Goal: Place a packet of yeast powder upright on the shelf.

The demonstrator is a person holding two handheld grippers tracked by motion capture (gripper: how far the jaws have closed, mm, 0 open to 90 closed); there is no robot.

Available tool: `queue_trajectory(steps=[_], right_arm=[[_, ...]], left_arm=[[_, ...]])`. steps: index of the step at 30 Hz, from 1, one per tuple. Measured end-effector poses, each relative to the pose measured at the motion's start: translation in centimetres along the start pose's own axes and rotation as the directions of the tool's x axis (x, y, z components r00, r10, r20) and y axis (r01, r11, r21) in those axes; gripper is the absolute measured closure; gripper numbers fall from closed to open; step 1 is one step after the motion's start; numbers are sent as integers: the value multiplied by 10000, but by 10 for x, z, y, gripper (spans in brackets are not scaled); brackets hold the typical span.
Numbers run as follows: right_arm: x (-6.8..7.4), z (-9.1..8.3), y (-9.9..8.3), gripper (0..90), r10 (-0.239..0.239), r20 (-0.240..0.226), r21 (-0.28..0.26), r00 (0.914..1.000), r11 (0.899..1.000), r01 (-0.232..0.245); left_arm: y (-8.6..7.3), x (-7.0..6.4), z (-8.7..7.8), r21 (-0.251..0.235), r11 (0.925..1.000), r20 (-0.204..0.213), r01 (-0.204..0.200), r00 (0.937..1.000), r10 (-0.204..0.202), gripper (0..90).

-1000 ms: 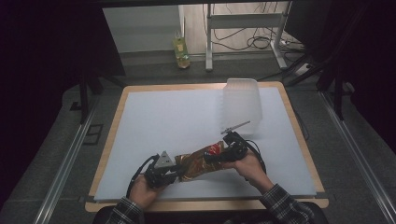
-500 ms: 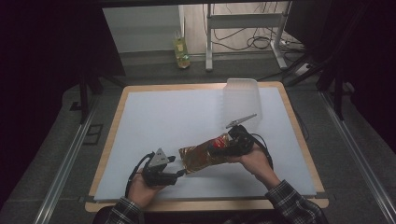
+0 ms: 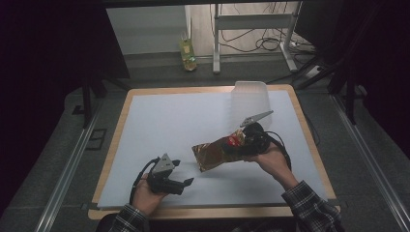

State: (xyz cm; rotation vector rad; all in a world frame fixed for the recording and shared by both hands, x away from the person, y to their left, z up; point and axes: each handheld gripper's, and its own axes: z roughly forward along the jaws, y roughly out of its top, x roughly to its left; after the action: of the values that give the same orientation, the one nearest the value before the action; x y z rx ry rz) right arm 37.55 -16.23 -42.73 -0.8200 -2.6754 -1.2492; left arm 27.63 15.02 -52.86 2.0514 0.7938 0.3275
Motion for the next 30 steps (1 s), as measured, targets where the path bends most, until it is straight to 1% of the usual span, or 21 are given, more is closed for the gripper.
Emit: queue_trajectory(steps=[2, 3, 5, 6, 8, 9, 11, 12, 13, 14, 15, 16, 18, 21, 24, 26, 27, 28, 30], right_arm=[[-1, -3, 2, 702, -196, 99, 14, 9998, 9998, 196], [-1, -3, 2, 702, -196, 99, 14, 9998, 9998, 196], [-3, -9, 5, 702, -451, 233, -27, 9987, 9990, 452], [-3, -12, 6, 703, -518, 279, -42, 9983, 9986, 520], [-4, -17, 9, 703, -791, 387, -84, 9961, 9968, 795], [-4, -17, 9, 703, -791, 387, -84, 9961, 9968, 795], [-5, -21, 12, 703, -966, 498, -130, 9941, 9952, 973], [-6, -26, 14, 703, -1134, 598, -154, 9918, 9933, 1145], [-6, -26, 14, 703, -1134, 598, -154, 9918, 9933, 1145], [-8, -31, 17, 703, -1349, 688, -207, 9885, 9904, 1366], [-8, -31, 17, 703, -1349, 688, -207, 9885, 9904, 1366], [-10, -36, 20, 703, -1457, 761, -248, 9864, 9887, 1479], [-11, -38, 21, 703, -1526, 799, -305, 9851, 9874, 1554], [-15, -48, 27, 703, -1755, 932, -446, 9801, 9826, 1802], [-18, -56, 32, 703, -1956, 1096, -496, 9745, 9781, 2019], [-18, -58, 34, 704, -1985, 1135, -501, 9735, 9775, 2051], [-21, -64, 38, 704, -2132, 1241, -527, 9691, 9739, 2210], [-21, -64, 38, 704, -2132, 1241, -527, 9691, 9739, 2210], [-24, -69, 42, 704, -2234, 1346, -514, 9654, 9714, 2319]], left_arm=[[0, 0, 0, 19, 10000, -10, 3, 10000, -3, 137], [0, 0, 0, 25, 10000, 22, 8, 10000, -8, 137], [0, 0, 1, 65, 10000, 4, -17, 10000, 17, 129], [-1, 0, 1, 155, 9997, -84, -182, 9998, 184, 128], [-1, -1, 2, 209, 9995, -118, -255, 9996, 257, 120], [-1, -1, 2, 209, 9995, -118, -255, 9996, 257, 118], [-1, -1, 2, 216, 9993, -151, -319, 9994, 322, 113], [-1, -1, 2, 212, 9992, -168, -348, 9992, 351, 105], [-1, -1, 2, 216, 9991, -189, -362, 9992, 366, 105], [-1, -1, 2, 211, 9991, -177, -362, 9992, 365, 96], [-1, -1, 2, 221, 9991, -163, -363, 9992, 366, 96], [-1, -1, 2, 264, 9987, -222, -437, 9988, 443, 94], [-1, -1, 2, 260, 9987, -204, -437, 9988, 443, 92], [-2, -1, 2, 316, 9983, -239, -481, 9985, 489, 92], [-2, -1, 3, 368, 9982, -117, -483, 9987, 488, 91], [-2, -1, 4, 438, 9976, -104, -528, 9985, 533, 89], [-2, -2, 5, 499, 9968, -120, -628, 9979, 634, 87], [-2, -2, 5, 499, 9968, -120, -628, 9979, 634, 85], [-1, -2, 4, 440, 9969, -140, -655, 9977, 661, 85]])
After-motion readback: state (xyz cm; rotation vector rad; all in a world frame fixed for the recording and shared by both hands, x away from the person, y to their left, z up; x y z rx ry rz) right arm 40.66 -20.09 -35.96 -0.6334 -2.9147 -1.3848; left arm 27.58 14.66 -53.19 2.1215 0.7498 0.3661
